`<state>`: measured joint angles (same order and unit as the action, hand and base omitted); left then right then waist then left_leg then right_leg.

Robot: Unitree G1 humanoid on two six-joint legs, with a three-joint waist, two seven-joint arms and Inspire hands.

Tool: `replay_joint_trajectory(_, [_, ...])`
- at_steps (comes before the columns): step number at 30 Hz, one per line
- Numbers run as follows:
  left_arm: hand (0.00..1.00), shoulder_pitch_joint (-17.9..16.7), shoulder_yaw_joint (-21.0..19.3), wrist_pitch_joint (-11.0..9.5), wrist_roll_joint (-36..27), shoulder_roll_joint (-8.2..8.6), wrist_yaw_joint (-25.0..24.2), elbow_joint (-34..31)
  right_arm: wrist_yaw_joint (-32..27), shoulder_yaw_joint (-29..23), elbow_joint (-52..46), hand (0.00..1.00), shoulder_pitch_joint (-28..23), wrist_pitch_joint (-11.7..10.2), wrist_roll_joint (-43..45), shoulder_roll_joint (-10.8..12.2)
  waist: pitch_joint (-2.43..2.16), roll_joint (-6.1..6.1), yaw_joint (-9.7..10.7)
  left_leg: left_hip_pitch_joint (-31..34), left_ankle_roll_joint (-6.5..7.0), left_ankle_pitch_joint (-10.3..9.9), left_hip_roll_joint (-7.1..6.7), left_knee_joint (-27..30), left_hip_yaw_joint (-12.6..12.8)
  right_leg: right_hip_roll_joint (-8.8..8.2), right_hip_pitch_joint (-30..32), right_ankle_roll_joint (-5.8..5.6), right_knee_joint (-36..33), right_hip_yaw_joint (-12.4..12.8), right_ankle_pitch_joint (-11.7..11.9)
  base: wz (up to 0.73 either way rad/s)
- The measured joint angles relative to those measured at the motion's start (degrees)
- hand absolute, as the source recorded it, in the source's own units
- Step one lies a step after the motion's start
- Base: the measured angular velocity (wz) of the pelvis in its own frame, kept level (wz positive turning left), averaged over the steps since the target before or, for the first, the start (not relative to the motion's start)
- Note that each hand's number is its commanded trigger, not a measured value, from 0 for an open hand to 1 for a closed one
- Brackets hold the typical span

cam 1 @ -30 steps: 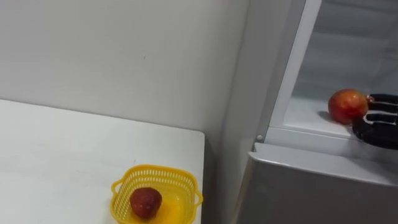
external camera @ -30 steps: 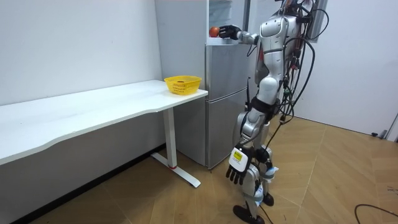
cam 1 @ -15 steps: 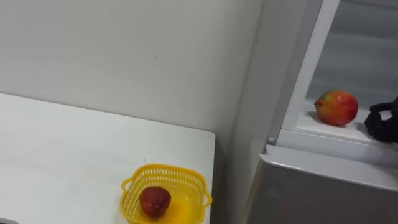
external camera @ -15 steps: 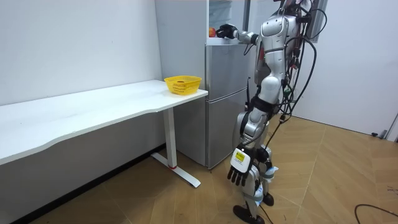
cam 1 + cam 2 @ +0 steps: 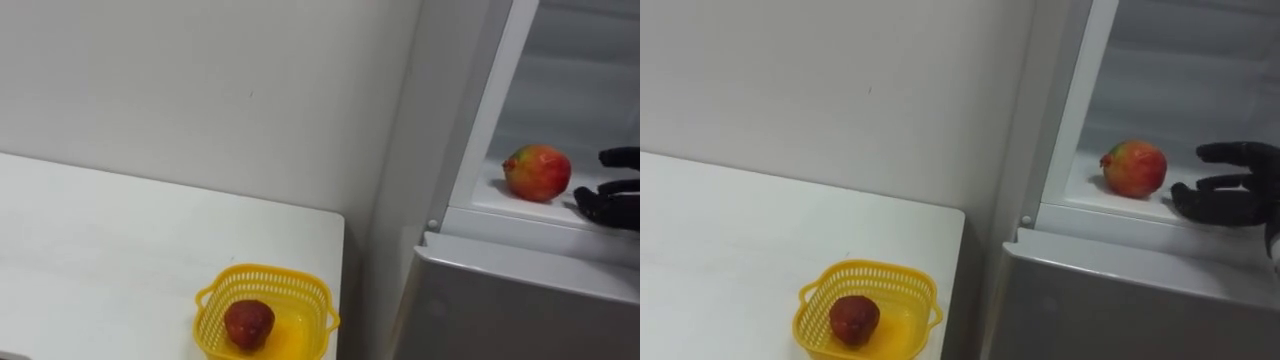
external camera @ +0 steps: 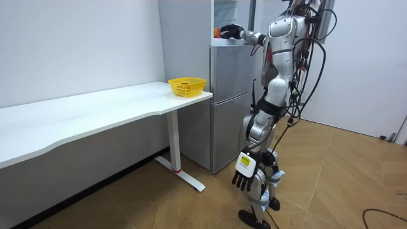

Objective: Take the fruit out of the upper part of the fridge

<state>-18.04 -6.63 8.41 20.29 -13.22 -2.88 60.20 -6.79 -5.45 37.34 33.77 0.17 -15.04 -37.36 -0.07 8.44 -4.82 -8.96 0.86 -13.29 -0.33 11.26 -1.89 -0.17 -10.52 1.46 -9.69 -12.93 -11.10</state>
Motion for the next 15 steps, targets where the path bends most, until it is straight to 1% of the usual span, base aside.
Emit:
replay_joint_trajectory(6, [0.0, 0.1, 0.0, 0.09, 0.07, 0.0, -0.03, 0.0, 0.08, 0.02, 0.0, 0.0, 0.0, 0.15, -0.04, 0.0, 0.0, -0.11, 0.01, -0.26, 0.0, 0.0, 0.0, -0.07, 0.0, 0.0, -0.24, 0.0, 0.03, 0.0, 0.0, 0.0])
replay_joint_trajectory(11, [0.0, 0.77, -0.02, 0.37, 0.11, -0.01, -0.03, 0.0, -0.07, 0.1, -0.05, 0.0, 0.0, 1.1, 0.11, 0.0, -0.09, -0.23, 0.0, -0.22, 0.0, 0.0, 0.01, -0.08, 0.17, 0.0, -0.22, 0.0, 0.01, -0.13, 0.0, 0.0])
replay_joint_trajectory(12, [0.0, 0.86, -0.02, 0.39, 0.16, -0.01, -0.03, -0.02, -0.07, 0.1, -0.06, 0.0, 0.0, 1.19, 0.11, 0.0, -0.18, -0.31, -0.01, -0.19, 0.0, 0.0, 0.01, -0.08, 0.24, 0.0, -0.16, 0.0, -0.01, -0.13, 0.0, 0.0])
replay_joint_trajectory(14, [0.0, 1.0, -0.02, 0.4, 0.23, -0.01, -0.04, -0.02, -0.01, 0.1, -0.21, 0.0, 0.0, 1.21, 0.12, 0.0, -0.5, -0.45, -0.03, -0.03, 0.0, 0.0, 0.01, -0.08, 0.29, 0.0, 0.06, 0.0, -0.09, -0.11, 0.0, 0.0])
replay_joint_trajectory(15, [0.0, 1.01, -0.02, 0.39, 0.23, -0.01, -0.03, -0.09, 0.04, 0.11, -0.66, 0.0, 0.01, 1.31, -0.4, 0.0, -0.75, -0.58, -0.02, 0.22, 0.0, 0.0, 0.02, 0.01, 0.37, 0.0, 0.28, 0.0, -0.17, -0.06, 0.0, 0.0])
